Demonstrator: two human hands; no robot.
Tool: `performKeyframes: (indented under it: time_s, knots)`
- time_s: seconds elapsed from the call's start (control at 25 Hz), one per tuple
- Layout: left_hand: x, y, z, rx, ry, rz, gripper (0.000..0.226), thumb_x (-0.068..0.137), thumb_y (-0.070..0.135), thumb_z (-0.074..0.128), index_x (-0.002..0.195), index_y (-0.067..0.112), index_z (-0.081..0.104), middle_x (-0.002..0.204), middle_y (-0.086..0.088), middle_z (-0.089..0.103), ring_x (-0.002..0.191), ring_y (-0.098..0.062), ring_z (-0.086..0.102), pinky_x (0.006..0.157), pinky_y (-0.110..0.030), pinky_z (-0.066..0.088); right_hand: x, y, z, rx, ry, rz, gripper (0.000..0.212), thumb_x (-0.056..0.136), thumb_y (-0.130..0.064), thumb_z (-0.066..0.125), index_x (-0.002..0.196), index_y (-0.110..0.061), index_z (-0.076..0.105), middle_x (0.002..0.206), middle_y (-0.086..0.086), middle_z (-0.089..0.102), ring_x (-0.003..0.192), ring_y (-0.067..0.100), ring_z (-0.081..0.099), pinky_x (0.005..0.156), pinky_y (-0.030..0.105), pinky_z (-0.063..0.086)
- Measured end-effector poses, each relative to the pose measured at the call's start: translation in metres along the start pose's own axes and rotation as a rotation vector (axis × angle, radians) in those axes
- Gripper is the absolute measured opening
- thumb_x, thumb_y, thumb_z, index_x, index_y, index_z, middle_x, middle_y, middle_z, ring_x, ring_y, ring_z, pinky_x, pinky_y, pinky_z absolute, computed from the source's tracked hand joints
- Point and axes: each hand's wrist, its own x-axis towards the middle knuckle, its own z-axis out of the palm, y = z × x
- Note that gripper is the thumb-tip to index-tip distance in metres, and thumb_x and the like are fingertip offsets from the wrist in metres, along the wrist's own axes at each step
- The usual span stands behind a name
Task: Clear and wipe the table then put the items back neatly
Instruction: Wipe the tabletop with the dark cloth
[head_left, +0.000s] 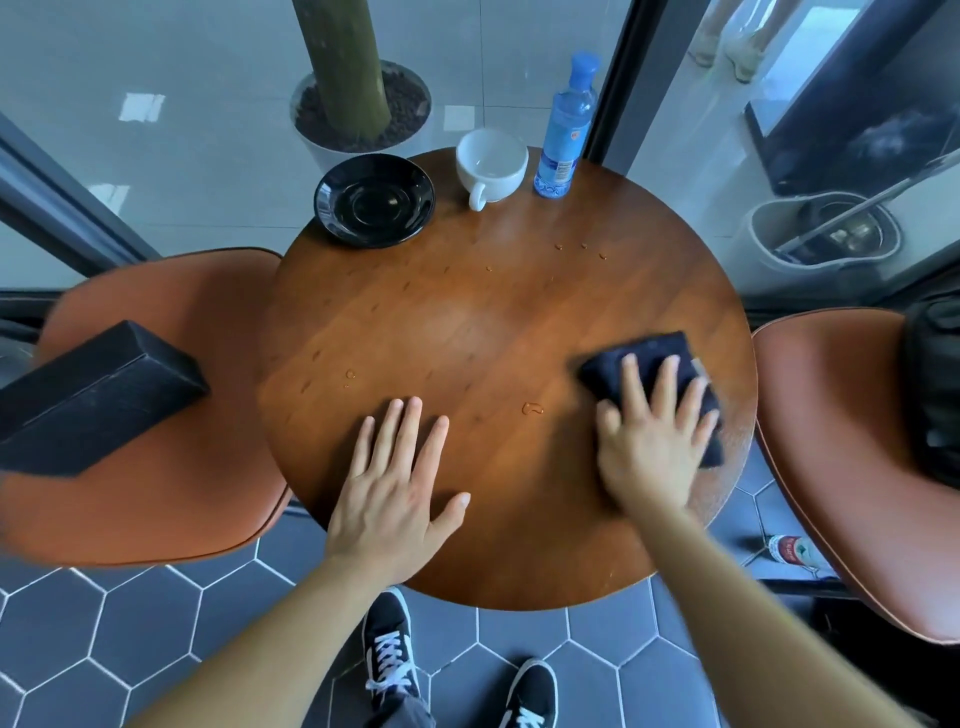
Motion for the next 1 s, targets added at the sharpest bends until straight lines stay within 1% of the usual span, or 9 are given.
performKeyframes:
  time_s: [0.12,0.24,0.32,0.4,0.48,0.64,0.72,0.92,1.0]
  knots:
    - [-0.001,0.001,-0.002,-0.004,-0.017,0.006,0.082,0.095,0.061,0.036,0.160,0.014,0.024,0.169,-0.020,0.016,0.157,-0.036,0.014,0.125,-0.058,0.018,-0.110,-0.020,0.009,-0.049,-0.048,-0.365,0.063,0.093,-0.050,0.044,0.154,-0.037,0.034,0.167,0.007,0.021,0.153,0.042,0.012,0.121,0.061,0.013]
    - [-0.001,0.000,0.000,0.009,-0.008,0.003,0.082,0.095,0.061,0.037,0.161,0.015,0.022,0.169,-0.020,0.014,0.157,-0.035,0.013,0.125,-0.057,0.017,-0.086,0.014,0.003,-0.084,-0.076,-0.638,0.064,0.093,-0.053,0.046,0.154,-0.040,0.032,0.167,0.003,0.020,0.154,0.038,0.016,0.120,0.060,0.019]
    - [-0.001,0.001,0.001,0.028,-0.004,-0.002,0.082,0.095,0.062,0.035,0.162,0.016,0.020,0.169,-0.019,0.014,0.158,-0.034,0.012,0.126,-0.057,0.016,-0.026,0.024,0.000,-0.136,-0.033,-0.513,0.065,0.092,-0.053,0.040,0.154,-0.041,0.031,0.167,0.004,0.021,0.153,0.037,0.017,0.120,0.060,0.019]
    - [0.000,0.002,0.000,0.024,-0.006,-0.004,0.082,0.096,0.063,0.034,0.162,0.016,0.020,0.169,-0.019,0.014,0.158,-0.034,0.012,0.126,-0.057,0.016,0.022,0.010,-0.002,-0.052,-0.063,-0.248,0.064,0.094,-0.052,0.034,0.156,-0.041,0.024,0.169,0.004,0.013,0.154,0.037,0.006,0.122,0.060,0.011]
    - [0.001,0.002,-0.001,0.021,-0.008,-0.003,0.081,0.096,0.062,0.033,0.161,0.015,0.021,0.169,-0.020,0.016,0.157,-0.034,0.013,0.126,-0.057,0.017,0.012,-0.019,0.005,-0.014,-0.049,-0.122,0.065,0.094,-0.050,0.035,0.157,-0.039,0.023,0.169,0.008,0.010,0.154,0.041,0.003,0.121,0.063,0.007]
    - [-0.001,0.002,-0.001,0.010,-0.008,-0.004,0.082,0.094,0.062,0.036,0.161,0.015,0.024,0.168,-0.020,0.018,0.157,-0.035,0.016,0.125,-0.057,0.017,-0.094,-0.009,0.007,-0.088,-0.061,-0.506,0.065,0.097,-0.058,0.040,0.156,-0.033,0.031,0.168,0.009,0.017,0.154,0.041,0.010,0.121,0.063,0.014]
    - [0.002,0.002,-0.001,0.000,-0.004,0.002,0.082,0.094,0.061,0.037,0.160,0.015,0.025,0.168,-0.020,0.018,0.157,-0.035,0.016,0.125,-0.057,0.018,-0.086,0.024,0.002,-0.118,-0.056,-0.635,0.064,0.098,-0.060,0.037,0.155,-0.032,0.034,0.167,0.006,0.018,0.154,0.038,0.016,0.120,0.060,0.020]
    - [0.002,0.002,-0.004,-0.047,-0.013,-0.012,0.079,0.092,0.062,0.040,0.155,0.014,0.036,0.165,-0.020,0.027,0.154,-0.037,0.023,0.125,-0.058,0.019,0.010,0.015,0.002,-0.050,-0.010,-0.118,0.070,0.094,-0.064,0.029,0.156,-0.032,0.030,0.168,0.009,0.016,0.153,0.041,0.009,0.120,0.063,0.011]
    - [0.021,0.004,-0.011,-0.072,0.021,-0.007,0.072,0.093,0.059,0.037,0.148,0.012,0.045,0.158,-0.021,0.038,0.150,-0.039,0.032,0.124,-0.056,0.020,-0.015,-0.014,0.010,-0.044,0.018,-0.077,0.069,0.094,-0.064,0.033,0.156,-0.034,0.028,0.168,0.010,0.016,0.153,0.044,0.007,0.120,0.065,0.008]
